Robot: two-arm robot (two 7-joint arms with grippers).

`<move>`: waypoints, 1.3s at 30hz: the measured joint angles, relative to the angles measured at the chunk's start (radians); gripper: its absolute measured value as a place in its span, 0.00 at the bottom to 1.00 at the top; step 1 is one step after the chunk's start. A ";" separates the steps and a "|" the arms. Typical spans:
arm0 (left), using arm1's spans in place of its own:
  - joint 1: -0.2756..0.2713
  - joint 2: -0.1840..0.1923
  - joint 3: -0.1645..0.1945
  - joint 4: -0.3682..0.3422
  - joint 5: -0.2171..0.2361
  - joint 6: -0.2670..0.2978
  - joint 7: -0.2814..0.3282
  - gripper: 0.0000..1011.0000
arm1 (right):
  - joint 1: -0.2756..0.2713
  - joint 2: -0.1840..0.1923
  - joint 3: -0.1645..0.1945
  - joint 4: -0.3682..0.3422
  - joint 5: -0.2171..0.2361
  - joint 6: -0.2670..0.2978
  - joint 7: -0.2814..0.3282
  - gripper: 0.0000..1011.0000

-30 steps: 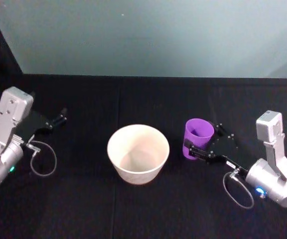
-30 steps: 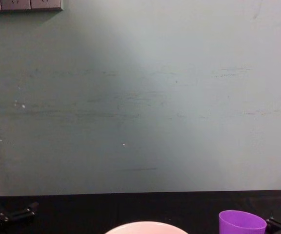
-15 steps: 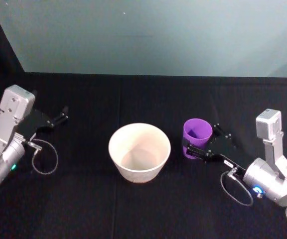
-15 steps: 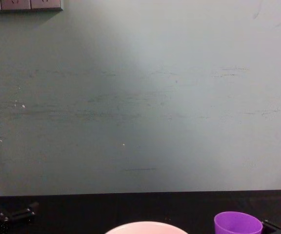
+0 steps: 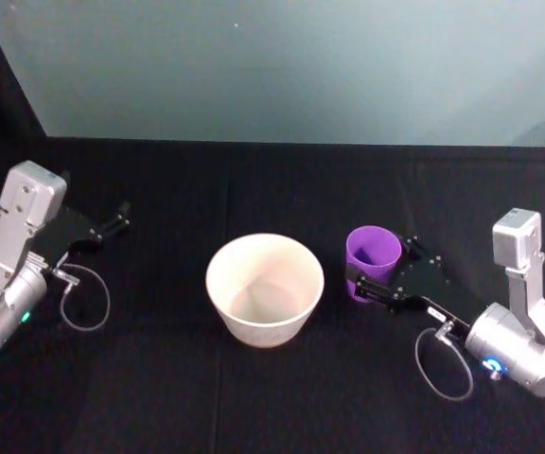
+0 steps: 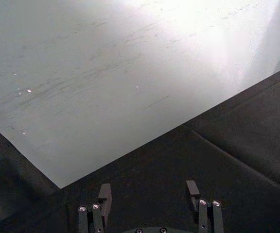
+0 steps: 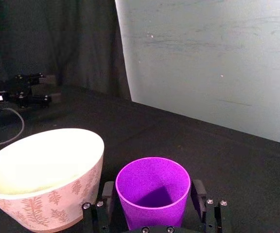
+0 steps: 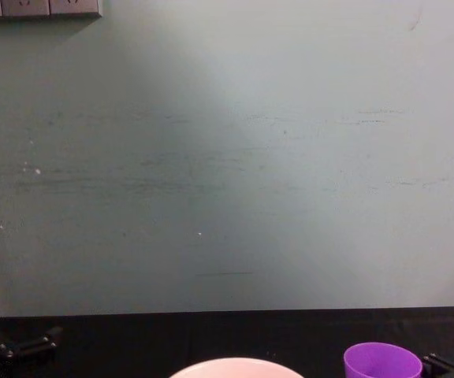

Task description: Pick up the cup and pour the mung beans from the cup into the bowl.

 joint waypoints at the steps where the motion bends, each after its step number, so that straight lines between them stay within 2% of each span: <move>1: 0.000 0.000 0.000 0.000 0.000 0.000 0.000 0.99 | 0.000 0.000 0.000 0.000 -0.001 0.000 0.000 0.99; 9: 0.000 0.000 0.000 0.000 0.000 0.000 0.000 0.99 | -0.003 0.002 0.001 -0.004 -0.018 -0.005 -0.008 0.99; 17: 0.000 0.000 0.000 0.000 0.000 0.000 0.000 0.99 | -0.003 0.002 0.000 -0.004 -0.017 -0.006 -0.009 0.99; 23: 0.000 0.000 0.000 0.000 0.000 0.000 0.000 0.99 | -0.003 0.002 0.000 -0.003 -0.016 -0.005 -0.009 0.90; 27: 0.000 0.000 0.000 0.000 0.000 0.000 0.000 0.99 | -0.003 0.001 0.000 -0.003 -0.015 -0.005 -0.010 0.78; 36: 0.000 0.000 0.000 0.000 0.000 0.000 0.000 0.99 | -0.002 0.001 0.000 -0.002 -0.013 -0.005 -0.010 0.74; 39: 0.000 0.000 0.000 0.000 0.000 0.000 0.000 0.99 | -0.020 0.015 0.007 -0.051 -0.035 0.013 -0.049 0.73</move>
